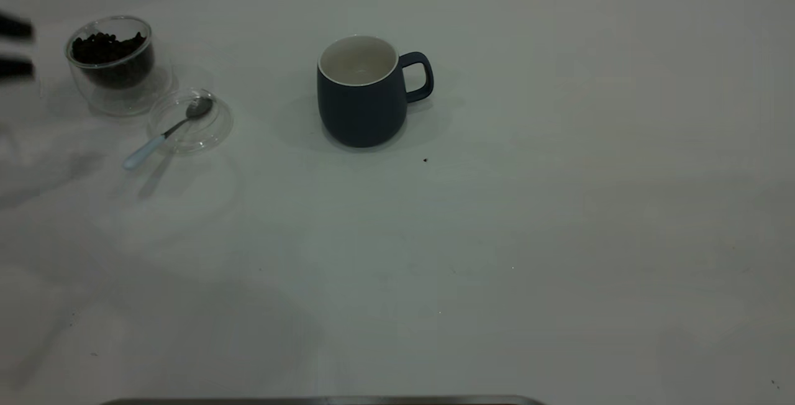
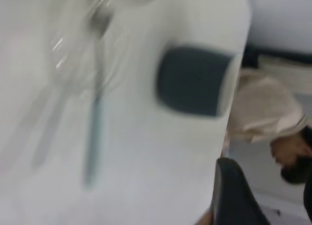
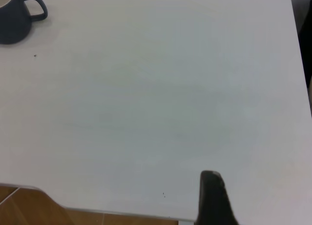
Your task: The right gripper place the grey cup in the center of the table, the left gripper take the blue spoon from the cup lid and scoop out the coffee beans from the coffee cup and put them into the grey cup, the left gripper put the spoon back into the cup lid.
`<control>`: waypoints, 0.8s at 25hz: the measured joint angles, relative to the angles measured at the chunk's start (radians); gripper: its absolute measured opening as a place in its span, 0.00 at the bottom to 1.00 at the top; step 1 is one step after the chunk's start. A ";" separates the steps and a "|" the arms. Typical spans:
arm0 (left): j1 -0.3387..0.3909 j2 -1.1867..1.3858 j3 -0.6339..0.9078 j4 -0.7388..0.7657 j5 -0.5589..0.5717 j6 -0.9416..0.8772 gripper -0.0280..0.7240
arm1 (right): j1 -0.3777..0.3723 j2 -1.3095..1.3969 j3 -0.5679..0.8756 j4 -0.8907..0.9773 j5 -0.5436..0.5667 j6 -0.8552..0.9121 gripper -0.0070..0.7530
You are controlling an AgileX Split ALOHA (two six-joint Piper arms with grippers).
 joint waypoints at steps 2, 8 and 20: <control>-0.002 -0.112 0.003 -0.021 0.001 -0.005 0.60 | 0.000 0.000 0.000 0.000 0.000 0.000 0.61; -0.079 -0.573 0.005 0.009 0.005 -0.042 0.59 | 0.000 0.000 0.000 0.000 0.000 0.000 0.61; -0.219 -1.292 0.008 0.963 -0.012 -0.787 0.58 | 0.018 0.000 0.000 0.000 0.000 0.000 0.61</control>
